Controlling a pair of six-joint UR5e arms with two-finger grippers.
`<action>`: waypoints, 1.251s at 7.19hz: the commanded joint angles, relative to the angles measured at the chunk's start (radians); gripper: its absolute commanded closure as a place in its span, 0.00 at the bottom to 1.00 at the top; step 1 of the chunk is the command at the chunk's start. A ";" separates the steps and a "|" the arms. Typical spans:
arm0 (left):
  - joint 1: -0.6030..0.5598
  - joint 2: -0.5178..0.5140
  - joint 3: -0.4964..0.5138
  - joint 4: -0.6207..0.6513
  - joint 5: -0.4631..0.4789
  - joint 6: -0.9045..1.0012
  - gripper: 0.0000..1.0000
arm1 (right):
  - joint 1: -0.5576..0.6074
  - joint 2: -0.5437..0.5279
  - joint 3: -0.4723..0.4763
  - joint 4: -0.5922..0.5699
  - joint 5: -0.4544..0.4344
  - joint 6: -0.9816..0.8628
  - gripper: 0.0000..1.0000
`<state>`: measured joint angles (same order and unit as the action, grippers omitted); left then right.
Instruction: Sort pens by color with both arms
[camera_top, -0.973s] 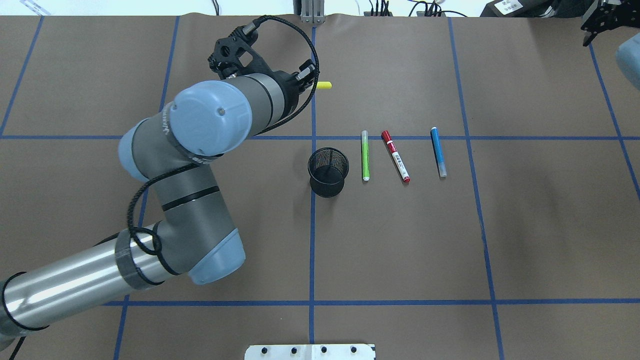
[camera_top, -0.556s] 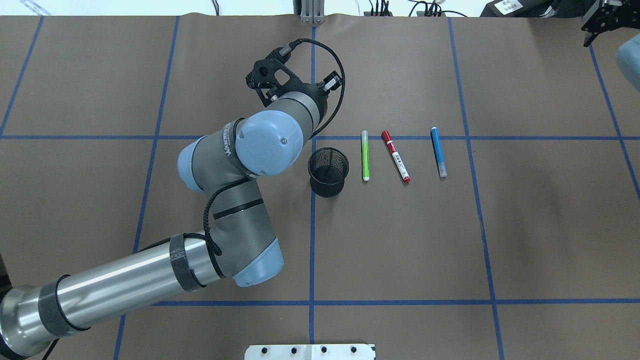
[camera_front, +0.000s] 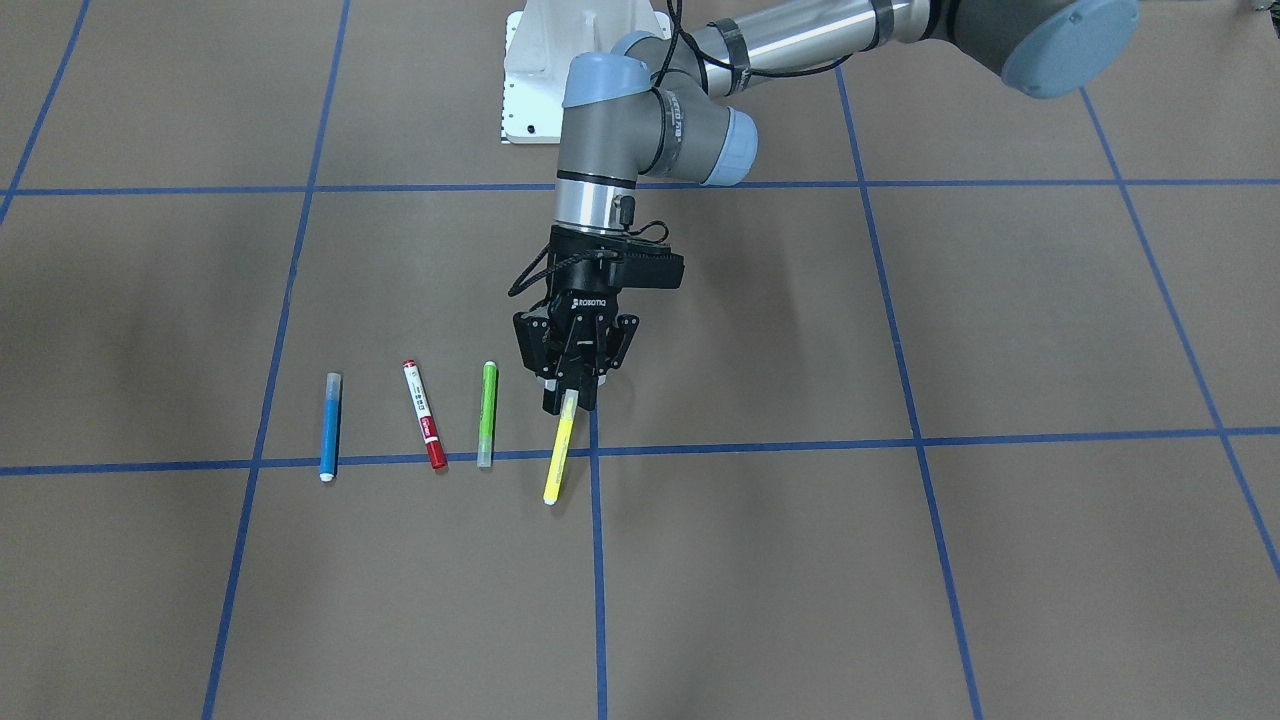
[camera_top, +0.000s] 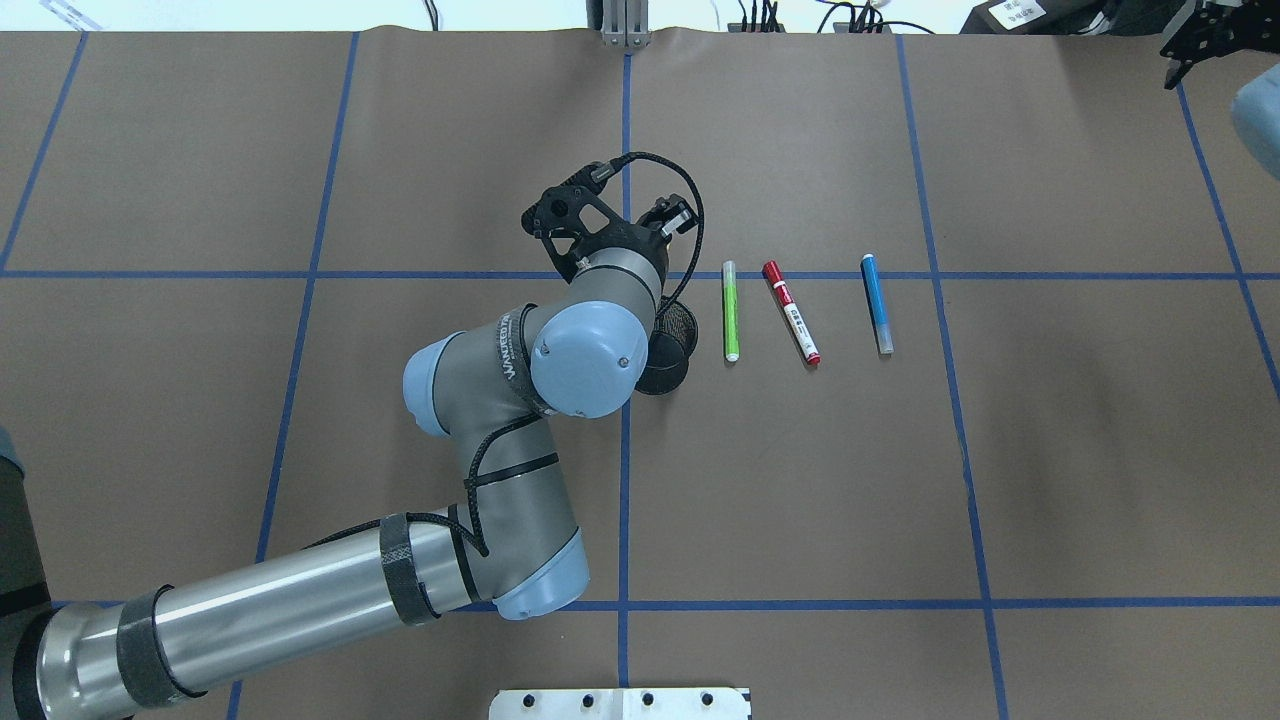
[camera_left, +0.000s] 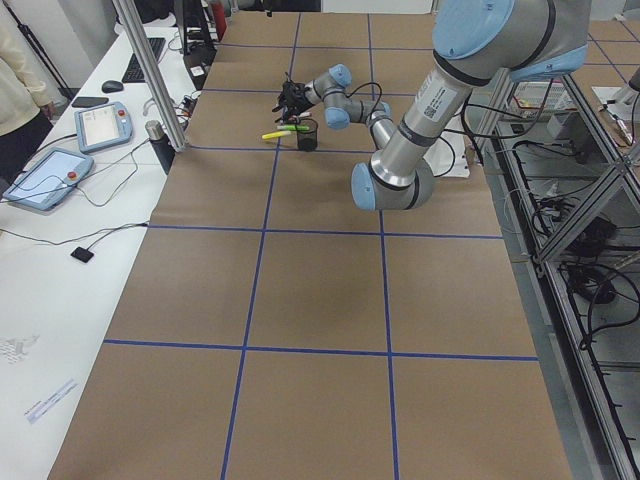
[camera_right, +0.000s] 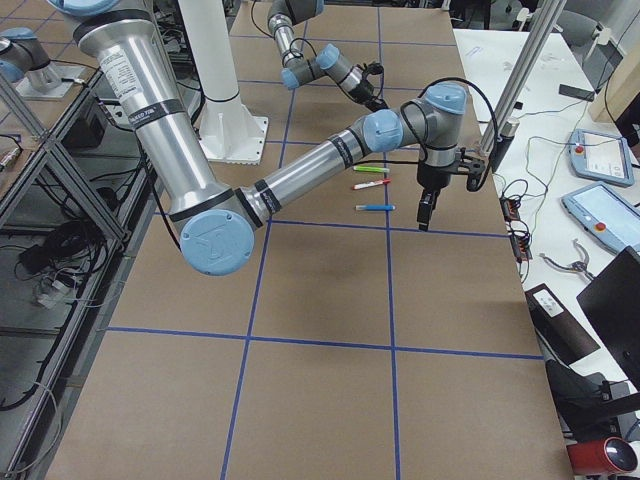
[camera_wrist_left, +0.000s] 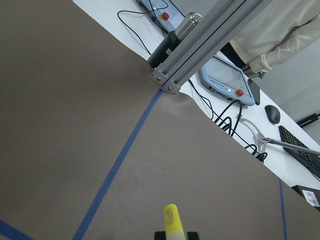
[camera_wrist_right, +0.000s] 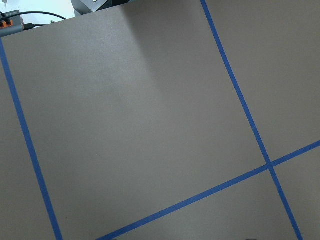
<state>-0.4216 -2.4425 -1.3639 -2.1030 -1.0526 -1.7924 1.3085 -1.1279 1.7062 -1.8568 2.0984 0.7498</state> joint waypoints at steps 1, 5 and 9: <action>0.001 0.007 -0.017 -0.002 0.000 0.020 0.00 | 0.000 0.002 0.003 -0.001 0.000 0.002 0.10; -0.118 0.083 -0.284 0.227 -0.314 0.312 0.00 | 0.000 -0.003 -0.003 -0.004 0.005 0.000 0.09; -0.516 0.189 -0.478 0.636 -0.974 0.688 0.01 | 0.035 -0.018 0.057 -0.024 0.152 -0.016 0.00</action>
<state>-0.8071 -2.2931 -1.8260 -1.5417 -1.8229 -1.2230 1.3323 -1.1323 1.7219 -1.8795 2.1977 0.7442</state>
